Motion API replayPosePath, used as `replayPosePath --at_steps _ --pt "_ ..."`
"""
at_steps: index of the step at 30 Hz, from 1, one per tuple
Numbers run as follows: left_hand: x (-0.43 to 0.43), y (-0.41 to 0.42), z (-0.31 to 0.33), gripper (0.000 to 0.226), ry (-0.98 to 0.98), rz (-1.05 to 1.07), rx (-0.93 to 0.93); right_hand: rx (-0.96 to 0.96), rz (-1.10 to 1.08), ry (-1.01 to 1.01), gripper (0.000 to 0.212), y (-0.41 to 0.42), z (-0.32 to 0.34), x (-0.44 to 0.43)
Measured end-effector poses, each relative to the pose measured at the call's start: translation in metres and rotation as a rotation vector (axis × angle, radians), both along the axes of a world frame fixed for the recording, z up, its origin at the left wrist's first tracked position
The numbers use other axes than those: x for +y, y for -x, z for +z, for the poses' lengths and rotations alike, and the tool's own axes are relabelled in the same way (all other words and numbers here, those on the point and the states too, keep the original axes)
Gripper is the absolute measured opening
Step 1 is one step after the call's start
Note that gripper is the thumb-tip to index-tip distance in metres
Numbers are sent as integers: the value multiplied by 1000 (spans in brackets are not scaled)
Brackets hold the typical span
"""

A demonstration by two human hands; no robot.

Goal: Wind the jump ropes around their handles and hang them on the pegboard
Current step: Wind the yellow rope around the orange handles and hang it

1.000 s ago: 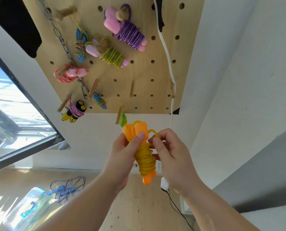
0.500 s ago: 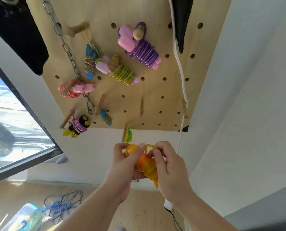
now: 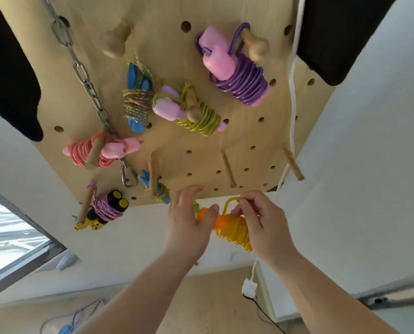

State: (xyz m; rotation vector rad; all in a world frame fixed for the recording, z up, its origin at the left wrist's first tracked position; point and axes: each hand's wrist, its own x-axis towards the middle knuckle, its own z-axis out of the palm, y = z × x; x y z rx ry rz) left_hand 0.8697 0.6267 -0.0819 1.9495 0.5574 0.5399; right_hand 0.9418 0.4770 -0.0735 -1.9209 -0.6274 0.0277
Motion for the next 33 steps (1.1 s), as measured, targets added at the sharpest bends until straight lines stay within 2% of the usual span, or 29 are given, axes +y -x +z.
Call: replayPosePath --at_steps 1,2,5,8,15,21,24,28,33 --pt "8 -2 -1 33 -141 -87 -55 -14 27 9 22 -1 2 3" --pt "12 -4 2 27 -184 -175 -70 -28 52 11 21 -3 3 5" --pt "15 -9 10 13 -55 -304 -22 -88 49 9 12 -9 6 10" --pt "14 -16 7 11 -23 -224 -19 -116 16 -21 7 -15 5 10" --pt "5 -40 10 16 27 -113 -58 -160 -9 -55 9 -47 9 14" --pt "12 -66 10 20 22 -16 -35 -75 29 -102 7 -88 4 28" --pt "14 -82 11 20 -58 29 1 14 13 -148 7 -109 -1 42" --pt "17 -97 9 8 -189 86 50 60 -86 -220 7 -123 -1 65" --pt "14 -91 1 27 -351 255 7 179 -170 -271 16 -125 -7 75"
